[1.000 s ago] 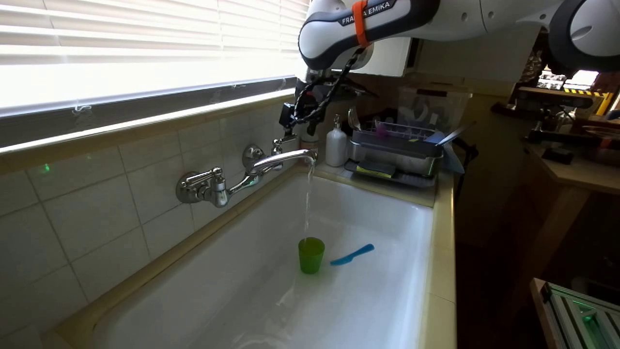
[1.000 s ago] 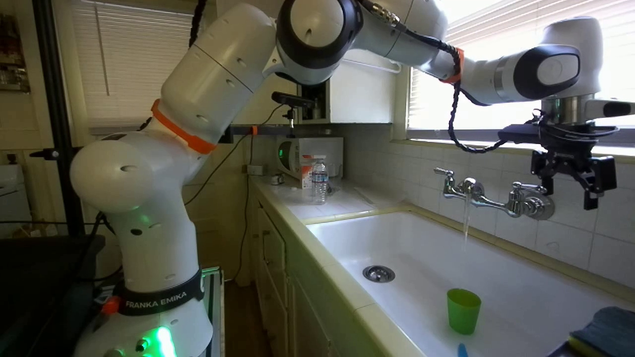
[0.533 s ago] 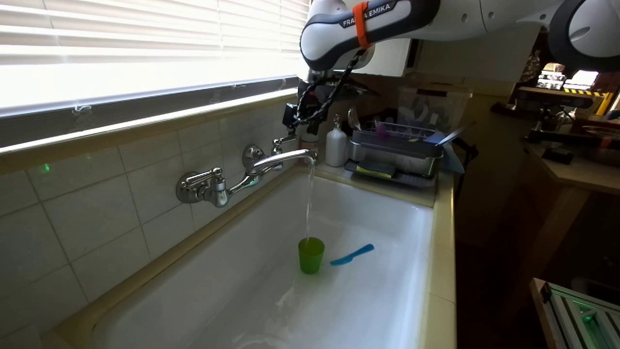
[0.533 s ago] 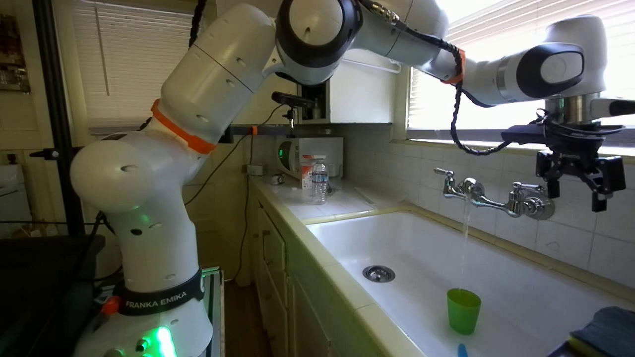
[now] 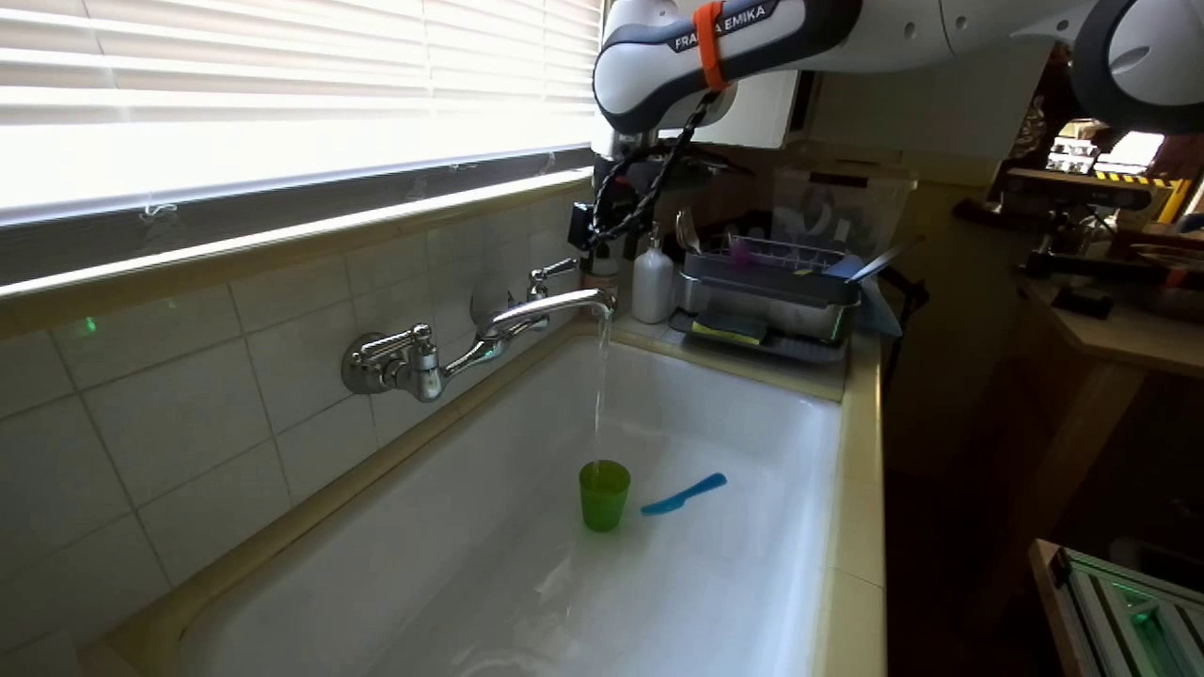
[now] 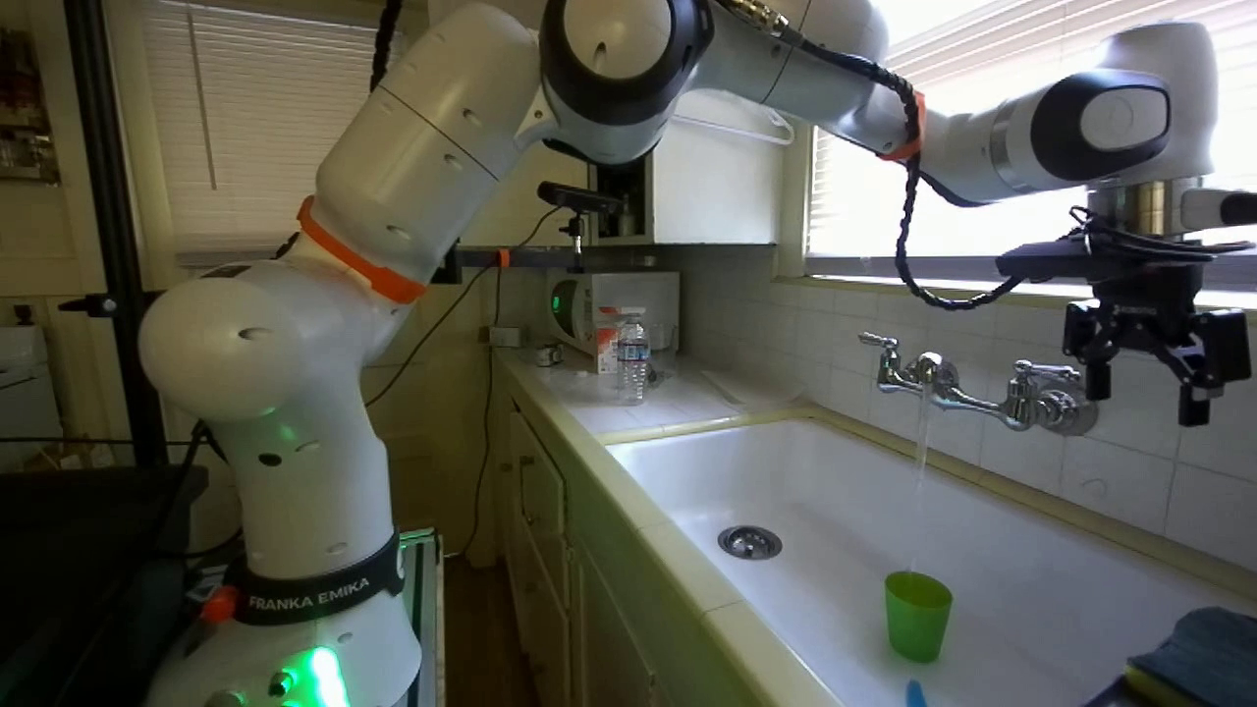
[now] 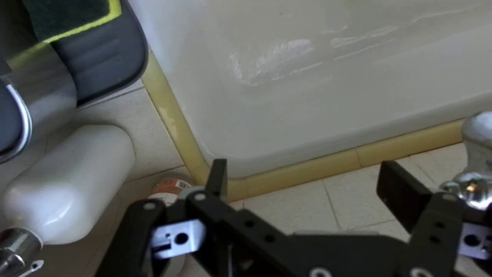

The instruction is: Open then close the water to the kitchen faucet

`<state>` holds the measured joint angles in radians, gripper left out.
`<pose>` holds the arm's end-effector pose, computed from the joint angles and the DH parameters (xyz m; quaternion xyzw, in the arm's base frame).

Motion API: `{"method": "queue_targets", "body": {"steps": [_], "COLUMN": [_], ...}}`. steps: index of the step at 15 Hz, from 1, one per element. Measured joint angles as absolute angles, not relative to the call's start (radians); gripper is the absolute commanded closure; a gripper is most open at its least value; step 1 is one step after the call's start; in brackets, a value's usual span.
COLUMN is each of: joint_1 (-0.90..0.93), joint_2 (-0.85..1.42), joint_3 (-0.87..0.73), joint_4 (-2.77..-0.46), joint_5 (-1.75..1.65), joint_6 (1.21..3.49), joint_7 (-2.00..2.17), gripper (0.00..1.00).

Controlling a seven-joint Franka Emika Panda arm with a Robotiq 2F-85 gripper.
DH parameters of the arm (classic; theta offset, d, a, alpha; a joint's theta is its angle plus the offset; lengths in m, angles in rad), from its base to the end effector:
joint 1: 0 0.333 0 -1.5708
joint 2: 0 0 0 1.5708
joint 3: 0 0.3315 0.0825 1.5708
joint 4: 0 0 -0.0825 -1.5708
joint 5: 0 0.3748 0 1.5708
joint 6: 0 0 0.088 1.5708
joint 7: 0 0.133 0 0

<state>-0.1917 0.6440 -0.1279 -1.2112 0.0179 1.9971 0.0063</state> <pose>0.7232 -0.2117 0.4060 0.9856 -0.1495 0.0679 0.0400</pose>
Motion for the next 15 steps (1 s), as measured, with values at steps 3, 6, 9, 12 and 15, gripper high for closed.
{"method": "queue_targets", "body": {"steps": [3,6,9,12,15], "joint_1": [-0.191,-0.191,-0.19,-0.19,-0.191], "joint_2": [0.626,0.608,0.603,0.604,0.606], "joint_3": [-0.123,-0.107,-0.085,-0.063,-0.05], "joint_4": [-1.214,-1.22,-1.232,-1.24,-1.255], "joint_5": [0.018,0.019,0.024,0.038,0.06], "joint_6": [1.925,1.877,1.869,1.896,1.988], "joint_7": [-0.017,-0.049,-0.063,-0.064,-0.071], "gripper": [0.0,0.0,0.0,0.0,0.0]}}
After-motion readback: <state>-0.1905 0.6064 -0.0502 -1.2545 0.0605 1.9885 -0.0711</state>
